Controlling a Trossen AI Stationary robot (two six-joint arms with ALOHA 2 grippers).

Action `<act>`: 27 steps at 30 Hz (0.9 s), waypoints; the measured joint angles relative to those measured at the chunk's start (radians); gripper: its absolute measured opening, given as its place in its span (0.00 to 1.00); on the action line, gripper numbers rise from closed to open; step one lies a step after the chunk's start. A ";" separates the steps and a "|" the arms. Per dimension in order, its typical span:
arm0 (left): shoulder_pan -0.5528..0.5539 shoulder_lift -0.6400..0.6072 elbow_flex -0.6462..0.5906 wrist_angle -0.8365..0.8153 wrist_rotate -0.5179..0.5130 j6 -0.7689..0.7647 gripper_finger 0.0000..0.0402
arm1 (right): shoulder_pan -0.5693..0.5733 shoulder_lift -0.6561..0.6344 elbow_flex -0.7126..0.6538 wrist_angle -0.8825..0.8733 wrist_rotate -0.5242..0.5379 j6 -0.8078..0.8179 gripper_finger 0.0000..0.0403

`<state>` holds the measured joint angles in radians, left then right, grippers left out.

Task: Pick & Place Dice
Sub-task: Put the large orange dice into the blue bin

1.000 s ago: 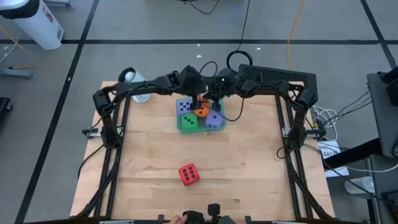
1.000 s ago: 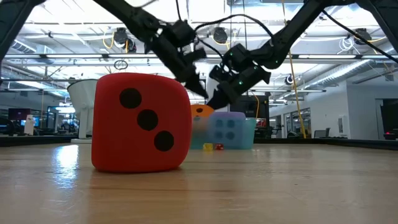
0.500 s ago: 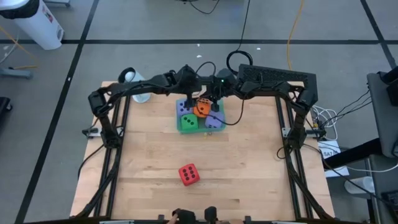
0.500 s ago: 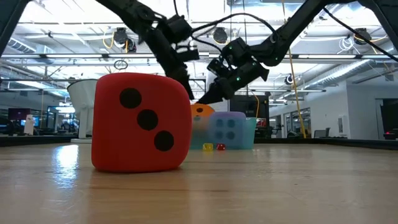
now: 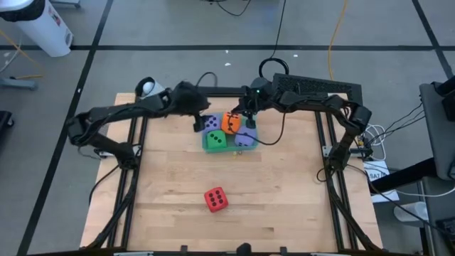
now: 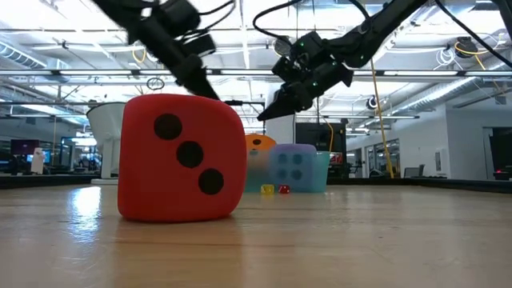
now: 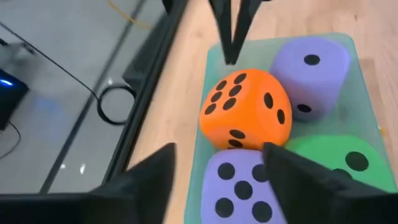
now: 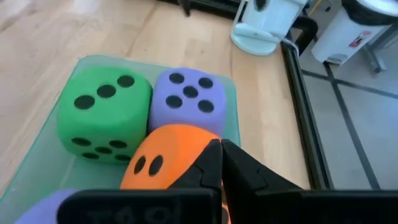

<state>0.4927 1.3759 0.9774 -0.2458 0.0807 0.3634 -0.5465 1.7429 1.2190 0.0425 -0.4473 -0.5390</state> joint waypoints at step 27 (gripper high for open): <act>-0.071 -0.248 -0.570 0.290 -0.093 -0.277 0.01 | 0.022 -0.004 0.000 -0.072 0.001 -0.039 0.00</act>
<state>0.4213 1.1276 0.4072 0.0444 -0.0120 0.0863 -0.5247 1.7393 1.2186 -0.0294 -0.4459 -0.5781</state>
